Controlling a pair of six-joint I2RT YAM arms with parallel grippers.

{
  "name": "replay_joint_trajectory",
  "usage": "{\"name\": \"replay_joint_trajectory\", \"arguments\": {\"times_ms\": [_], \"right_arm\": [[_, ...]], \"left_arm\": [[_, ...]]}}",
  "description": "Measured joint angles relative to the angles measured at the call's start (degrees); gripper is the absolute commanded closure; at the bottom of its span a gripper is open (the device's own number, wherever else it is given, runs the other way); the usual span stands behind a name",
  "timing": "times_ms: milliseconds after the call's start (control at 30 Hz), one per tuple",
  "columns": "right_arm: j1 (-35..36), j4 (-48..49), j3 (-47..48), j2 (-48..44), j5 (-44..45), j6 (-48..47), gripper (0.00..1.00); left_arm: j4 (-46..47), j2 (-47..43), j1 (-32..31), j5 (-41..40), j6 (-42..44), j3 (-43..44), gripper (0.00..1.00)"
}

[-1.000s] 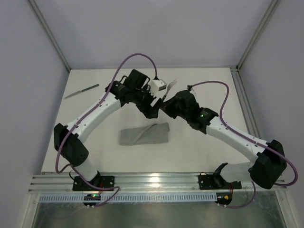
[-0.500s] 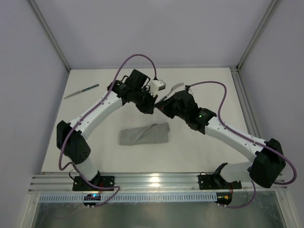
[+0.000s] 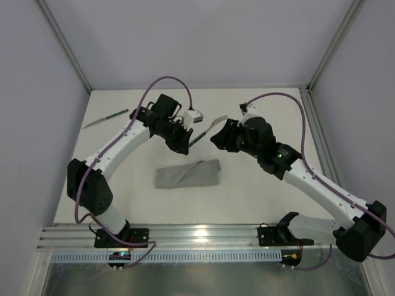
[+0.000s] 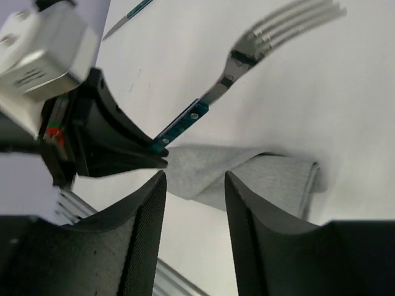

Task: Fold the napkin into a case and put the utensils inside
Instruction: Pass from the right arm to the left, then pass from the left arm to the right

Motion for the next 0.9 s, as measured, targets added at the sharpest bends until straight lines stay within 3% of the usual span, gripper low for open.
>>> {"name": "replay_joint_trajectory", "arguments": {"times_ms": [100,133,167,333,500,700,900], "right_arm": [[-0.24,-0.26,-0.20,-5.31,-2.36,-13.51,0.48],[-0.24,-0.35,-0.48,-7.30,-4.00,-20.09,0.33],[-0.24,-0.63,-0.90,-9.16,-5.92,-27.17,0.30],[-0.20,-4.07,-6.32,-17.51,-17.03,-66.23,0.24],[0.02,-7.19,-11.23,-18.73,-19.87,-95.32,0.25],[1.92,-5.64,-11.19,-13.46,-19.98,-112.37,0.26],[4.37,-5.68,-9.18,-6.80,-21.18,-118.99,0.28]], "left_arm": [[-2.51,-0.63,0.90,1.62,2.86,-0.52,1.00],[-3.56,-0.74,0.83,2.23,3.96,-0.63,1.00],[-4.70,-0.83,0.70,2.78,5.18,-0.68,1.00],[-11.37,-0.72,0.50,7.08,11.17,-0.70,1.00],[-19.30,2.21,0.48,11.76,17.40,-0.46,1.00],[-21.88,6.78,0.42,14.03,20.33,-0.50,1.00],[-22.82,6.82,0.35,15.34,20.31,-0.55,1.00]]}}
